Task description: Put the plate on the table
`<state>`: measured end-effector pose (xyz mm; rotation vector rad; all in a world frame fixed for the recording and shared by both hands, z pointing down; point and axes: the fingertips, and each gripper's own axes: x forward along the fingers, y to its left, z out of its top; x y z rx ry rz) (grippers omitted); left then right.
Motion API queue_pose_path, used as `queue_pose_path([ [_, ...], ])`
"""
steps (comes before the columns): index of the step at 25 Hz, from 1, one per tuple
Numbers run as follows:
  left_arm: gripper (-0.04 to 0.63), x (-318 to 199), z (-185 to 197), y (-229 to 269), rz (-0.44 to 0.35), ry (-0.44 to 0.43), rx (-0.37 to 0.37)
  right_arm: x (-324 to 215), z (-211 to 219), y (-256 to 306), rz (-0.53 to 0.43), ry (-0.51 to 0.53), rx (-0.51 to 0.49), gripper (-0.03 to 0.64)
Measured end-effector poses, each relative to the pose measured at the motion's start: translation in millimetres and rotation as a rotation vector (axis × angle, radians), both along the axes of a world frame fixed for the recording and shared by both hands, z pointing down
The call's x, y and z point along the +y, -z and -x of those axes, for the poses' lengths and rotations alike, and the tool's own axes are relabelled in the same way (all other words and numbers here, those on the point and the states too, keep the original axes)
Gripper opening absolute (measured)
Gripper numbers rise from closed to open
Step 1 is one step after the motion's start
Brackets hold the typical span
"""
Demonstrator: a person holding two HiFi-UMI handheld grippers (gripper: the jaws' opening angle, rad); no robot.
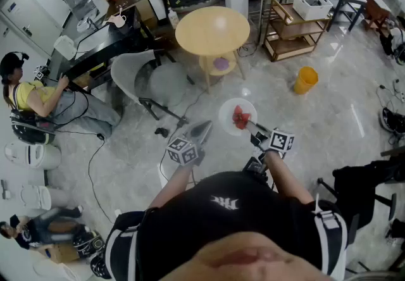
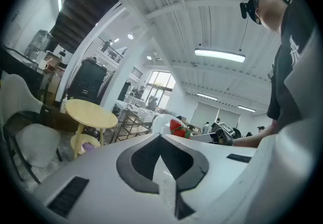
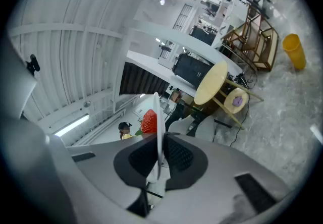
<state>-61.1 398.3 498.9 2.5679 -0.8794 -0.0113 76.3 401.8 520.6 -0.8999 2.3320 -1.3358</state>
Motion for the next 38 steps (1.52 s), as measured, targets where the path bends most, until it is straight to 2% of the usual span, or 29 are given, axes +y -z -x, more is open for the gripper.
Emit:
queue_pose_path([
  [6,0.003,-5,0,-1,-0.001,-0.007,-0.001,-7,-26,-9,0.05,-0.081,0.016,0.014],
  [9,0.003,-6,5,-8,0.004,-0.011,-0.019,-8,-21,4,0.033,-0.068,-0.127,0.014],
  [11,0.003,-8,9,-9,0.011,-0.006,-0.016,-8,-19,6,0.033,-0.066,-0.172,0.014],
  [24,0.003,-10,-10,-12,0.015,-0.034,-0.035,-12,-17,1,0.058,-0.002,-0.157,0.015],
  [38,0.003,-8,-7,-12,0.022,-0.02,-0.035,-10,-11,0,0.063,0.055,-0.153,0.015],
])
